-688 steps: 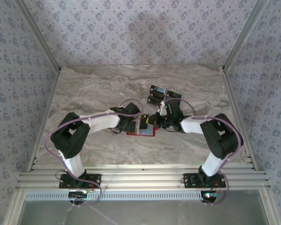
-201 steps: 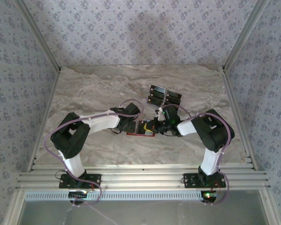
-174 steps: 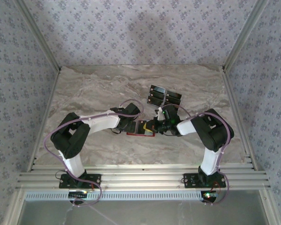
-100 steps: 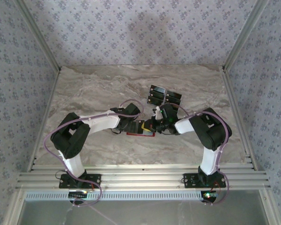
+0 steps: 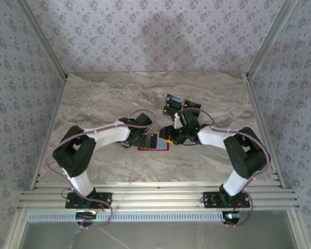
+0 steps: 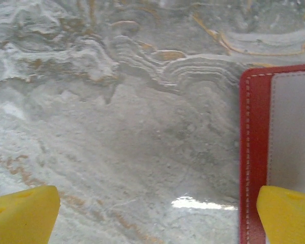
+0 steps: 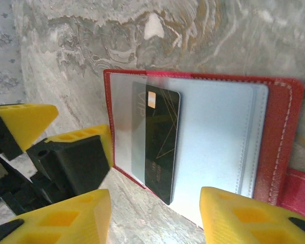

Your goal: Put the credit cards into the card holder

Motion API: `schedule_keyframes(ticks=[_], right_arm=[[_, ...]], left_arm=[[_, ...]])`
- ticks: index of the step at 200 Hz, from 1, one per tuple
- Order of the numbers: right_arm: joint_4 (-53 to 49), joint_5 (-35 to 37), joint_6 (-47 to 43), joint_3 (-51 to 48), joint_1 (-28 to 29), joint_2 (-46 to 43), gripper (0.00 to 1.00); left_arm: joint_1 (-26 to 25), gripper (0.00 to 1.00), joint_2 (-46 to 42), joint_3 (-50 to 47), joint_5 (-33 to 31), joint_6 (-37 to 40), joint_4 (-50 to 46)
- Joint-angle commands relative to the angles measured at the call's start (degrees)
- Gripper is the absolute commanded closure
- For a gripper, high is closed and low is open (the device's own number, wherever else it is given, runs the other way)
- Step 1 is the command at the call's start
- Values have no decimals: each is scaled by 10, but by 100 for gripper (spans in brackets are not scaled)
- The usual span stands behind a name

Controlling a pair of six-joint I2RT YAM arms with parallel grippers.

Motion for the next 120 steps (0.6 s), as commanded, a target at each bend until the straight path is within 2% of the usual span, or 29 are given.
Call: schedule_keyframes(ticks=[1, 22, 40, 68, 120], right_arm=[[-129, 50, -51, 49, 1, -10, 56], [-179, 77, -68, 92, 14, 10, 77], [-213, 103, -74, 127, 33, 29, 88], [-259, 150, -101, 175, 61, 63, 94], [-304, 194, -117, 243, 95, 125, 97]], left_arm=[[21, 0, -37, 10, 2, 0, -19], [38, 0, -45, 3, 7, 3, -18], [52, 0, -47, -6, 13, 5, -6], [63, 0, -42, -19, 15, 9, 5], [64, 0, -23, -26, 19, 13, 16]])
